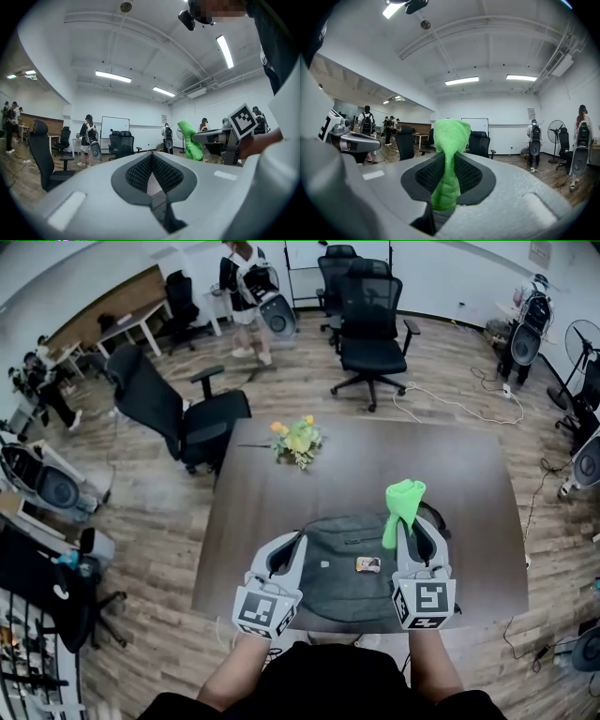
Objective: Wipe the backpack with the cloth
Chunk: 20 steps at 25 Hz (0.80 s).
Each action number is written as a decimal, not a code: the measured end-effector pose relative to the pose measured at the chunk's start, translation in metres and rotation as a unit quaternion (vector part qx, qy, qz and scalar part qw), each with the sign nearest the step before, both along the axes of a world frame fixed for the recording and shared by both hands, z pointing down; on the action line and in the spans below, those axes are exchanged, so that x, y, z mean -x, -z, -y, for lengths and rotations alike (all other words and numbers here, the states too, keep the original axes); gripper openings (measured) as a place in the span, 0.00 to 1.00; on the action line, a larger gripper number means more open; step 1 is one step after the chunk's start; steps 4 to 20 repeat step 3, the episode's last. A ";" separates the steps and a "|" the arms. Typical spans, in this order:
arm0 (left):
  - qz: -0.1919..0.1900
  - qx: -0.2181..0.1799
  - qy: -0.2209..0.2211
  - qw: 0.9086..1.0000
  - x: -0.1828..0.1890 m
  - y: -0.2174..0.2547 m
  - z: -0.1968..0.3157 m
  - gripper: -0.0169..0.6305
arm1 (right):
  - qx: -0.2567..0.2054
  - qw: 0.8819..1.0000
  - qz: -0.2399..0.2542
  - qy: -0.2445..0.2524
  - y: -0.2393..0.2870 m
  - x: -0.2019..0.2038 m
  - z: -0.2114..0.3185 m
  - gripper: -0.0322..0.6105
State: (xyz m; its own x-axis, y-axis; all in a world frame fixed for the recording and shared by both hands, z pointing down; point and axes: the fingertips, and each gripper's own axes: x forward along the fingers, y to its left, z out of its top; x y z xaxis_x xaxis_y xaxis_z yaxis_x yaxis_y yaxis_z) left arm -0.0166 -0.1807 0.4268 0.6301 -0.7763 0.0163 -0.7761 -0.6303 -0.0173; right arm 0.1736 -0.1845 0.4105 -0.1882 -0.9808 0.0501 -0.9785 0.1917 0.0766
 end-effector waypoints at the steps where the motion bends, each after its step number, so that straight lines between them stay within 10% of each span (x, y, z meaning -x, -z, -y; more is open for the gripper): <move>1: 0.000 0.001 0.000 1.000 0.001 -0.001 0.000 0.06 | 0.000 1.000 0.001 0.001 -0.001 0.001 0.001 0.16; 20: 0.001 0.003 0.003 1.000 0.002 0.000 0.002 0.06 | 0.001 1.000 0.001 0.004 -0.002 0.003 0.004 0.16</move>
